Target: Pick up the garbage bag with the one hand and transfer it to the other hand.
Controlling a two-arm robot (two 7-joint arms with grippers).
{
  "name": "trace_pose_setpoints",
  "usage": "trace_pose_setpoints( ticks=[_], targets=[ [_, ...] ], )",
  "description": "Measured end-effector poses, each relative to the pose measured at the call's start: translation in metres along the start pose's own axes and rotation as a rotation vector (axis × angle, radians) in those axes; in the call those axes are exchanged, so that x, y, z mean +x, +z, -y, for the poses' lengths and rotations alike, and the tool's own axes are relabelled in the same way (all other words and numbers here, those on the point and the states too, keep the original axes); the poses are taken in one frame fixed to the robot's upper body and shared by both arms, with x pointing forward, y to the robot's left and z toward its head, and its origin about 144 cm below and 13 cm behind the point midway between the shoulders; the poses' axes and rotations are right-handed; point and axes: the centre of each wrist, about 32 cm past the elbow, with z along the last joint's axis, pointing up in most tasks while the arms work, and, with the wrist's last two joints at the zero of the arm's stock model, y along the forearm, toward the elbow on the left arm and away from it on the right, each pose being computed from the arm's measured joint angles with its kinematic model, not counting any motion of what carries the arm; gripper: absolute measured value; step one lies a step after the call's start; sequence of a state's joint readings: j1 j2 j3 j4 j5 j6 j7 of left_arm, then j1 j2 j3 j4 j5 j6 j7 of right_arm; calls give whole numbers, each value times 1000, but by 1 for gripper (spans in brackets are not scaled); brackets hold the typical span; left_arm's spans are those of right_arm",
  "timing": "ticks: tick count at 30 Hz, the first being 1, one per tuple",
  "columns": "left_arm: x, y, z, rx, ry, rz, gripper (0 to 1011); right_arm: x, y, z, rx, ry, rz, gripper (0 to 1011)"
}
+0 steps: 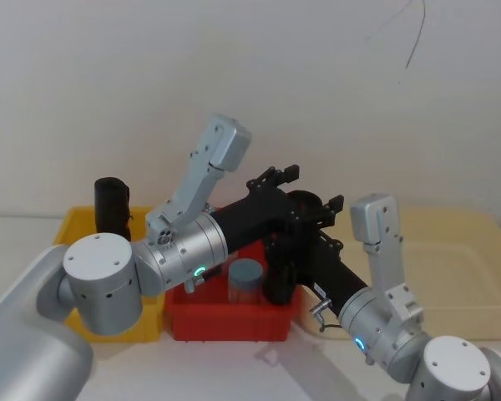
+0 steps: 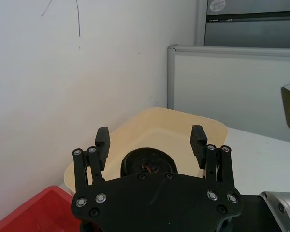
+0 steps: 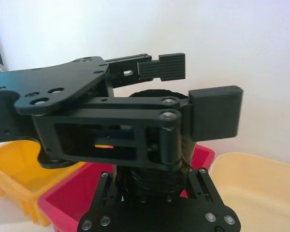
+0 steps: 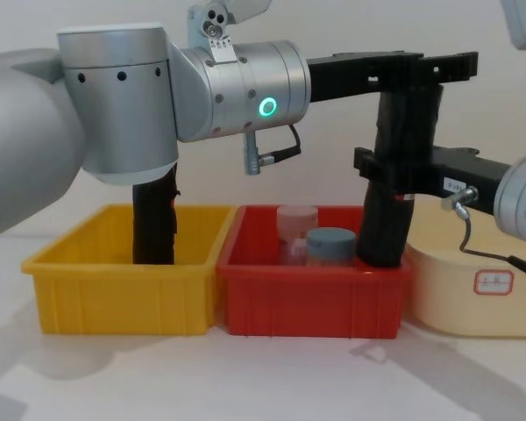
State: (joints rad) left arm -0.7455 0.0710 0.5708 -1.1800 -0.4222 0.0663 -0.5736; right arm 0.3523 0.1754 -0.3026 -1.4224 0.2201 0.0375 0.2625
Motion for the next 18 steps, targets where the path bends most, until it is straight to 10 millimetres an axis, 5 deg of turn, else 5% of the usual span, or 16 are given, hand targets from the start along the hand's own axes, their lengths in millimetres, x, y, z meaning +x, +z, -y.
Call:
trace_pose_setpoints(
  ticks=[18],
  targets=[
    [0, 0, 0, -1, 0, 0, 1001, 13, 1, 5, -12, -53, -1, 535]
  ],
)
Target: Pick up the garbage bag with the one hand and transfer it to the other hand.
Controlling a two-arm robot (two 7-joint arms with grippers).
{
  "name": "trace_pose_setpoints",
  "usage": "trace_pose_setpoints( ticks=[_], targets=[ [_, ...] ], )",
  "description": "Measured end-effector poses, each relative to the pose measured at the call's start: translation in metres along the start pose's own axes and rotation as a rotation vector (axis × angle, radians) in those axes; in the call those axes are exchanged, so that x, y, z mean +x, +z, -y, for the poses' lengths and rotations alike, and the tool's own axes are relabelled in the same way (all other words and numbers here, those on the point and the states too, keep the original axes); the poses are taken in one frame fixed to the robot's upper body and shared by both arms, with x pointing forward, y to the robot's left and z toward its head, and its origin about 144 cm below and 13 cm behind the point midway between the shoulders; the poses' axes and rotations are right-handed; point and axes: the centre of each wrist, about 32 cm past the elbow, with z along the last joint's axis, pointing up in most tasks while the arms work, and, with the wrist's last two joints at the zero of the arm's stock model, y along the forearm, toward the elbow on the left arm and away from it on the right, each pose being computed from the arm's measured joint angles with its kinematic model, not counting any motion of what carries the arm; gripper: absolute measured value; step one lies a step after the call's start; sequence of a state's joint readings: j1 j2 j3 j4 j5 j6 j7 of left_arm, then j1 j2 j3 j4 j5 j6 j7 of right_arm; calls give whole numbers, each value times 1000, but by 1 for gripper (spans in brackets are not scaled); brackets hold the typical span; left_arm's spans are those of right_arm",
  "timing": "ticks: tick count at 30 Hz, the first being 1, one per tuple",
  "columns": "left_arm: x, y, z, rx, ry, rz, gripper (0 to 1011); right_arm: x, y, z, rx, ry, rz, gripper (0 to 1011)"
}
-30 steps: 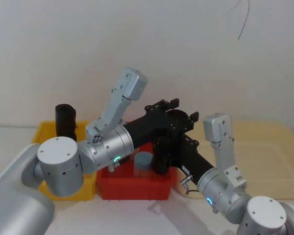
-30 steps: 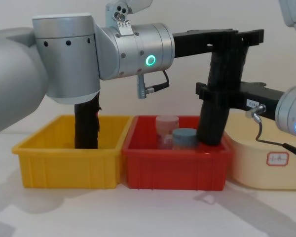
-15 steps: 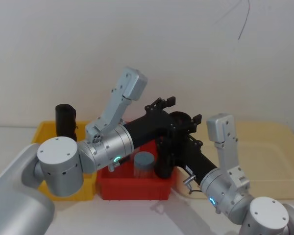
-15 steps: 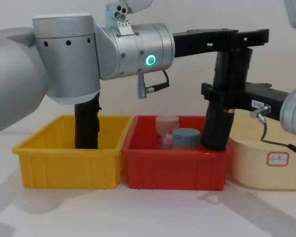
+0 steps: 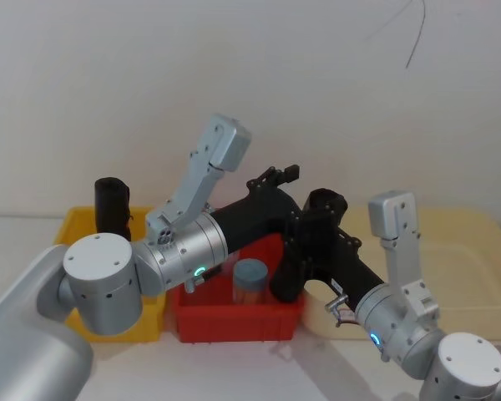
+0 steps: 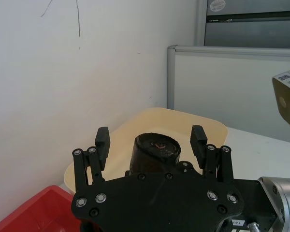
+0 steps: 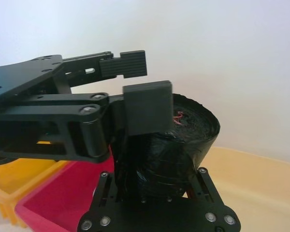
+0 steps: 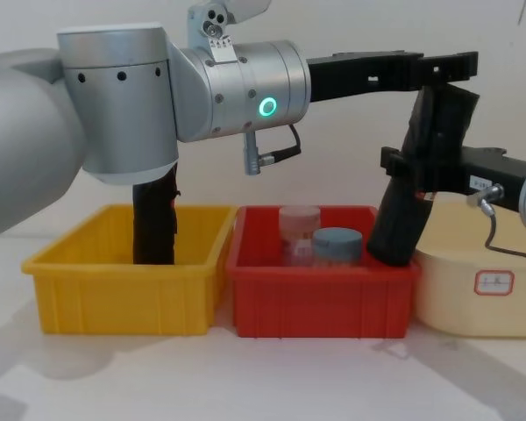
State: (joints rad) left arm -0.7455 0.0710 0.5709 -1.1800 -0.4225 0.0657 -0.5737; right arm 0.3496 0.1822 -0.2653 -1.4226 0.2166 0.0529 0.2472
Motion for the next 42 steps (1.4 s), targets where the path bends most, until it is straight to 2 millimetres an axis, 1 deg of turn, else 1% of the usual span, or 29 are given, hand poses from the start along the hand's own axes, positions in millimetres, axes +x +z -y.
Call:
trace_pose_setpoints(
  ticks=[11, 21, 30, 42],
  targets=[
    [0, 0, 0, 0, 0, 0, 1002, 4, 1, -1, -15, 9, -15, 535],
    [0, 0, 0, 0, 0, 0, 1001, 8, 0, -1, -28, -16, -69, 535],
    [0, 0, 0, 0, 0, 0, 1001, 14, -4, 1, -16, -77, -155, 535],
    [0, 0, 0, 0, 0, 0, 1001, 21, -11, 3, 44, -176, -307, 535]
  ],
)
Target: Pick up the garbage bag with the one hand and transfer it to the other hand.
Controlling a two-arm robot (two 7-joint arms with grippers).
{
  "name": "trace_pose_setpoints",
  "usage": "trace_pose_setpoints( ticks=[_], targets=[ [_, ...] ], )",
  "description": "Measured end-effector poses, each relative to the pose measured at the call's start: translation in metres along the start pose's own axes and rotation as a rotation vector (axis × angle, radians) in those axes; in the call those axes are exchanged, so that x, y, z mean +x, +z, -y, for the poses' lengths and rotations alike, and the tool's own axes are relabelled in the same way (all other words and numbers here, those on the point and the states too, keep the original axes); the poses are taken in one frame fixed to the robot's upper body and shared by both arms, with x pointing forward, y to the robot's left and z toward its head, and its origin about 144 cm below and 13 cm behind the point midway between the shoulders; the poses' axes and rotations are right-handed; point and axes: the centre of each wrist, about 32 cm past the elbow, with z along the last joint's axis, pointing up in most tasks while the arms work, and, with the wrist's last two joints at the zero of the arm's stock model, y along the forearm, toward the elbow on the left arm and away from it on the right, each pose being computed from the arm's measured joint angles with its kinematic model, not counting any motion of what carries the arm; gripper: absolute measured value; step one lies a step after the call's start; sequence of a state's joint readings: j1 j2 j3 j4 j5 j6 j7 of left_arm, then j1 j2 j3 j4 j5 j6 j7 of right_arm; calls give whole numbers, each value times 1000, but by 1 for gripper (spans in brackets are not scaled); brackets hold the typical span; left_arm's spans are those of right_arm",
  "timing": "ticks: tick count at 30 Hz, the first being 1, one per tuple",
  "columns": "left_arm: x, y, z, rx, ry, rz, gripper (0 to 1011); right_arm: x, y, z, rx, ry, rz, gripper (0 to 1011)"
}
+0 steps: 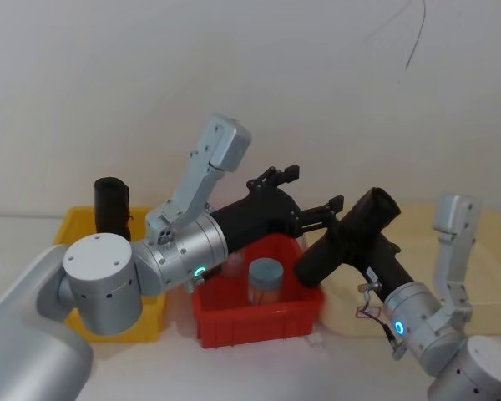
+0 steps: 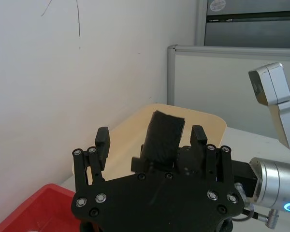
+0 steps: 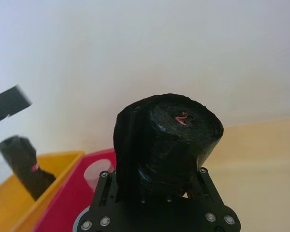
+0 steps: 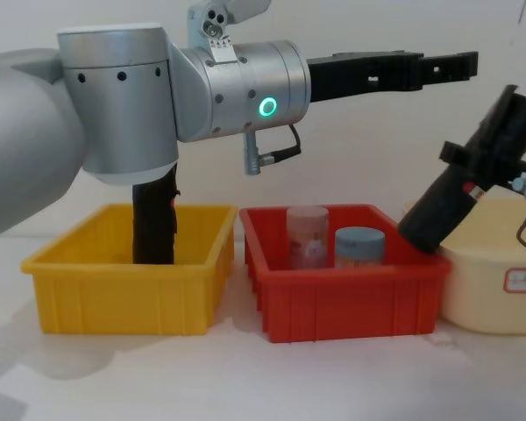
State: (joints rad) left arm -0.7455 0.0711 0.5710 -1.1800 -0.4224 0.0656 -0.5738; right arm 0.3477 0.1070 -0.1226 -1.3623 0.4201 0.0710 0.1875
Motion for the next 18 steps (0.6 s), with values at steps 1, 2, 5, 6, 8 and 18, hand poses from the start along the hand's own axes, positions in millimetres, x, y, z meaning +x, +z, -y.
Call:
trace_pose_setpoints(
  ticks=[1, 2, 5, 6, 8, 18],
  targets=[
    [0, 0, 0, 0, 0, 0, 1001, 1, -1, 0, 8, -12, -20, 535],
    [0, 0, 0, 0, 0, 0, 1001, 2, -1, 0, 13, -20, -31, 535],
    [0, 0, 0, 0, 0, 0, 1001, 4, -2, 0, 34, -46, -76, 535],
    [0, 0, 0, 0, 0, 0, 1002, 4, -2, 0, 39, -53, -86, 535],
    [0, 0, 0, 0, 0, 0, 1001, 5, -2, 0, 55, -73, -118, 535],
    [0, 0, 0, 0, 0, 0, 1001, 10, 0, -1, 139, -162, -257, 535]
  ],
)
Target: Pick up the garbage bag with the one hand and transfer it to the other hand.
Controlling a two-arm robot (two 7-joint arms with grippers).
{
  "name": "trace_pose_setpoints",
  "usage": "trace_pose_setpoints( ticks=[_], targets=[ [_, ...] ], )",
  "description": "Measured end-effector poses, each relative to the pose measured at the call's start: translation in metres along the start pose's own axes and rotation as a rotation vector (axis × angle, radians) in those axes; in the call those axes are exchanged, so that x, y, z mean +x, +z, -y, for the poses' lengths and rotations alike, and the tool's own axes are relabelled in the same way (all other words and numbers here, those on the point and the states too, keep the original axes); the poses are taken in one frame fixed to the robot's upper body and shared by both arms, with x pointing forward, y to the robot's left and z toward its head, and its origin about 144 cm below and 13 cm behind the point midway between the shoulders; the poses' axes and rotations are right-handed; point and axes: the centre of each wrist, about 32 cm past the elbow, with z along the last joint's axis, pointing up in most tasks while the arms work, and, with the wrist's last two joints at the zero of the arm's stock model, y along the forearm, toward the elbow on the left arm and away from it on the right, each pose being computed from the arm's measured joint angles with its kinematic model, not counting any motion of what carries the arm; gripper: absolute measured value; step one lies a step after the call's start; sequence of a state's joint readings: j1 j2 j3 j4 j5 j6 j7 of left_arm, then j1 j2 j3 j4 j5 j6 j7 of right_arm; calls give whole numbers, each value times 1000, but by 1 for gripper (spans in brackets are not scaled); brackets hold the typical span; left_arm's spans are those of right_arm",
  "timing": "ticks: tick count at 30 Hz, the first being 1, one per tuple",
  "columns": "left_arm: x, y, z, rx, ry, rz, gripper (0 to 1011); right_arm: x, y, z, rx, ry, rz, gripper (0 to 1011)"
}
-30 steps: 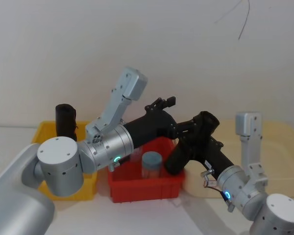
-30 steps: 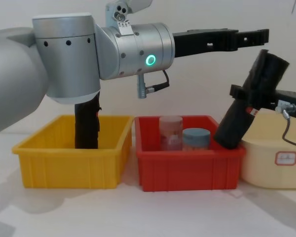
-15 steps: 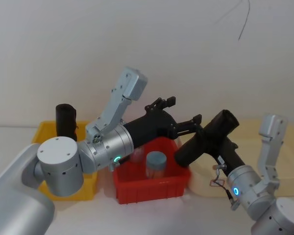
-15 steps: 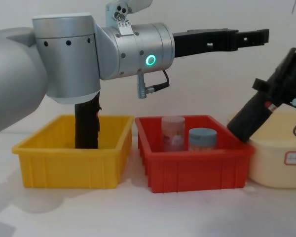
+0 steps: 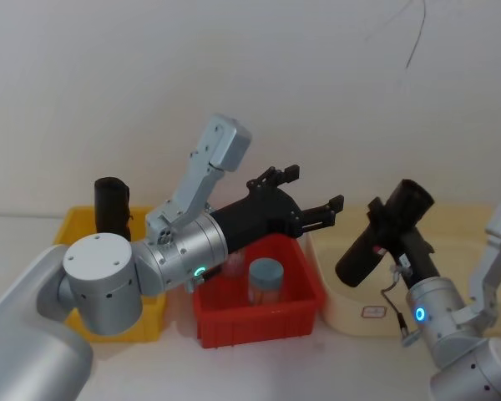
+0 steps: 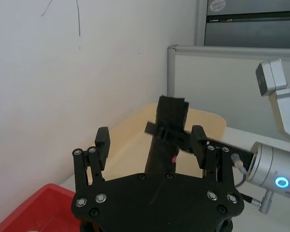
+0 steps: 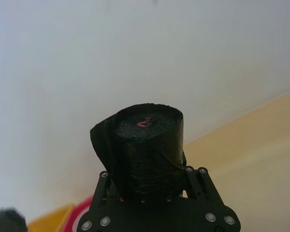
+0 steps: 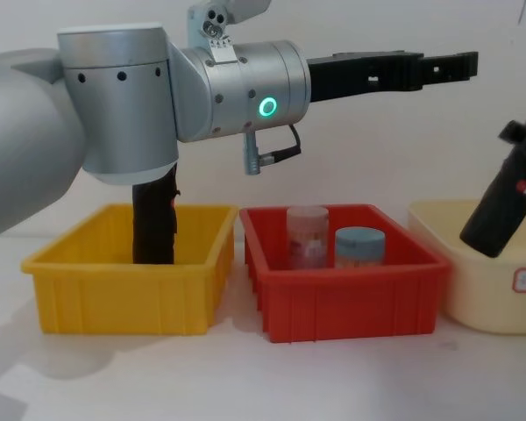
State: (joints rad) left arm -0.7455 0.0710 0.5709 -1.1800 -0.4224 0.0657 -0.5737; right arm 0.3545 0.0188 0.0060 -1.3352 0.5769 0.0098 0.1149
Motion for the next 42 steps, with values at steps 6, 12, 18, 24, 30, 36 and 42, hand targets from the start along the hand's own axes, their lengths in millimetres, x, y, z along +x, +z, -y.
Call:
trace_pose_setpoints(
  ticks=[6, 12, 18, 24, 30, 36, 42],
  targets=[
    [0, 0, 0, 0, 0, 0, 1002, 2, 5, -3, 65, -63, -85, 535],
    [0, 0, 0, 0, 0, 0, 1002, 3, 16, -7, 131, -139, -157, 535],
    [0, 0, 0, 0, 0, 0, 1002, 1, 33, -13, 174, -208, -179, 659],
    [0, 0, 0, 0, 0, 0, 1001, -2, 52, -18, 184, -265, -152, 840],
    [0, 0, 0, 0, 0, 0, 1002, -3, 65, -22, 174, -283, -106, 964],
    [0, 0, 0, 0, 0, 0, 1002, -5, 79, -27, 148, -287, -34, 1000],
    [0, 0, 0, 0, 0, 0, 1001, -6, 90, -31, 115, -276, 47, 1000]
  ],
)
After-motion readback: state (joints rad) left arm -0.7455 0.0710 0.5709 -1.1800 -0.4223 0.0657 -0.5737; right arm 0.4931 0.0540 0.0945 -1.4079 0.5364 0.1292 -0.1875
